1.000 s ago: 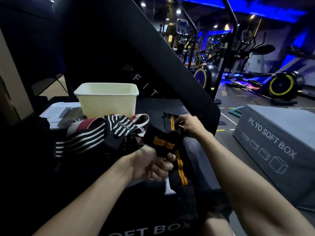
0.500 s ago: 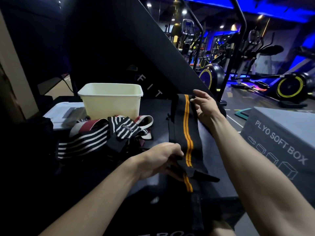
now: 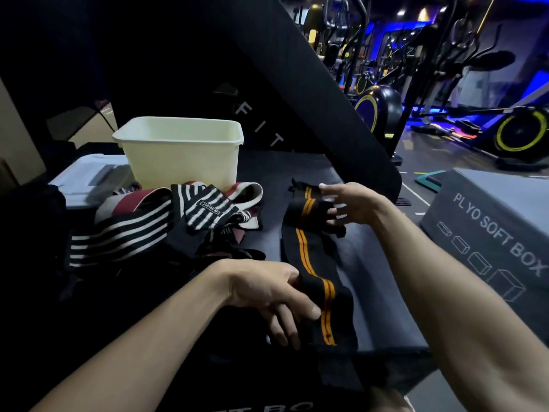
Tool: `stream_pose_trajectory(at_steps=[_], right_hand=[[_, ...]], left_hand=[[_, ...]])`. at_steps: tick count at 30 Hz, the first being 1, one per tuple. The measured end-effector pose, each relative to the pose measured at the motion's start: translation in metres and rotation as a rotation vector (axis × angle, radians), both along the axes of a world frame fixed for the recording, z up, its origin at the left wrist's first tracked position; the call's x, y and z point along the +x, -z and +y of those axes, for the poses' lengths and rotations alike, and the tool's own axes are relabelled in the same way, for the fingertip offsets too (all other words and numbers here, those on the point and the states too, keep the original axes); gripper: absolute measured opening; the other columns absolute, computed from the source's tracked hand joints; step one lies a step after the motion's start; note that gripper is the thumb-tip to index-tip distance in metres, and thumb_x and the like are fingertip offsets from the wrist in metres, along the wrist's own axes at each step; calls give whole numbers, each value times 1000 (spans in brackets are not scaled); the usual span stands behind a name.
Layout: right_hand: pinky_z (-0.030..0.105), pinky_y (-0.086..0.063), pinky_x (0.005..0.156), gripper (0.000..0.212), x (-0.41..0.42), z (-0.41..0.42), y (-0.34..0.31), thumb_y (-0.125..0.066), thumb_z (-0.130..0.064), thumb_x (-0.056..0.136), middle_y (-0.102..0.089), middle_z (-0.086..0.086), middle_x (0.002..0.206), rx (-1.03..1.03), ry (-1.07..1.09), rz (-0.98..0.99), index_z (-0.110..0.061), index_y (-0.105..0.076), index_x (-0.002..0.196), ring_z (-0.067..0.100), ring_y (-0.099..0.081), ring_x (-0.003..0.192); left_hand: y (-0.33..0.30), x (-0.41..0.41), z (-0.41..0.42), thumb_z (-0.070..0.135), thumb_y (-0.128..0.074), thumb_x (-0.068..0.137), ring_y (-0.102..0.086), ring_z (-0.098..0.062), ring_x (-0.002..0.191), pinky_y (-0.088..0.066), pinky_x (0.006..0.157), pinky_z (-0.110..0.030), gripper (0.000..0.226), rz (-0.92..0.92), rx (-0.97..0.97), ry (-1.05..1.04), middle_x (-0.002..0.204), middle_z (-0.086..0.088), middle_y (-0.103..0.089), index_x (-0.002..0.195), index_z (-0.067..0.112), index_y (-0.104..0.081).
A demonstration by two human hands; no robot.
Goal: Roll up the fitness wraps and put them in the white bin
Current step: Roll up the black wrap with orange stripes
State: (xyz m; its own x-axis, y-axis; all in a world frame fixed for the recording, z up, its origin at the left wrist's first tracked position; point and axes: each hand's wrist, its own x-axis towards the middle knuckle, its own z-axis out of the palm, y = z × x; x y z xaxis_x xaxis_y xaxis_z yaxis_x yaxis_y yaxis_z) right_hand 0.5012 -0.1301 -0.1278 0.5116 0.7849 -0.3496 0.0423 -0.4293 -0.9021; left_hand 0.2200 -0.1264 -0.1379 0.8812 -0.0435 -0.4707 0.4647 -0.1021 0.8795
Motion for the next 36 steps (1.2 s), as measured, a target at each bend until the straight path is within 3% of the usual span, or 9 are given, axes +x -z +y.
stream_pose_trajectory(at_steps=[4,7,12,15,20,24,28,32,36], right_hand=[[44,-64,60,26,2,11,-3,-62,-27,102,-59,14,91,-38,14,-144,-5,-62,116,27,-62,60],[33,-58,43,37,7,13,-6,-60,-31,103,-60,19,97,-152,89,-342,2,-59,120,31,-66,54],[30,-57,61,61,14,6,-3,-51,-60,100,-66,15,89,-480,-42,-379,0,-60,110,24,-66,69],[22,-50,48,44,16,8,4,-57,-42,103,-68,13,87,-382,-86,-407,-1,-65,115,17,-64,59],[24,-42,50,8,18,2,9,-68,-11,95,-69,16,81,-235,-116,-503,-5,-72,94,17,-56,57],[23,-43,44,5,23,4,7,-68,-7,94,-66,8,62,-62,-50,-565,-10,-70,90,15,-57,44],[29,-55,52,9,23,10,8,-65,-6,93,-74,16,74,103,34,-557,-14,-69,92,26,-75,61],[35,-61,60,6,25,24,16,-64,-4,94,-70,20,86,301,136,-386,-7,-68,90,30,-74,72],[30,-58,55,20,31,42,23,-73,-27,95,-68,9,84,376,212,-114,-9,-64,96,21,-72,66]], left_hand=[[17,11,8,52,-49,104,-74,-25,70,-61,58,-30,52,14,-36,-150,85,-13,-75,95,5,-69],[22,14,11,46,-45,107,-74,-24,66,-59,54,-28,52,26,-39,-170,79,-12,-74,89,3,-68],[23,16,11,40,-49,107,-74,-24,65,-57,51,-27,46,38,-28,-177,79,-12,-75,95,-1,-65],[22,17,9,36,-53,106,-73,-24,64,-57,50,-27,39,44,-3,-195,81,-12,-76,93,1,-64],[31,16,6,32,-69,98,-70,-22,56,-53,42,-26,35,-26,79,-323,75,-11,-72,97,-1,-59],[37,13,0,32,-79,90,-69,-24,50,-49,39,-27,39,-180,344,-415,60,-4,-65,92,-1,-59],[31,16,3,44,-82,85,-69,-22,46,-45,38,-26,51,-212,660,-328,59,-6,-69,81,2,-54],[33,17,12,51,-80,84,-69,-30,49,-47,39,-29,51,-175,702,-235,62,-7,-71,79,7,-54],[37,19,19,52,-81,83,-71,-35,53,-45,38,-27,51,-153,648,-208,64,-8,-72,80,9,-53]])
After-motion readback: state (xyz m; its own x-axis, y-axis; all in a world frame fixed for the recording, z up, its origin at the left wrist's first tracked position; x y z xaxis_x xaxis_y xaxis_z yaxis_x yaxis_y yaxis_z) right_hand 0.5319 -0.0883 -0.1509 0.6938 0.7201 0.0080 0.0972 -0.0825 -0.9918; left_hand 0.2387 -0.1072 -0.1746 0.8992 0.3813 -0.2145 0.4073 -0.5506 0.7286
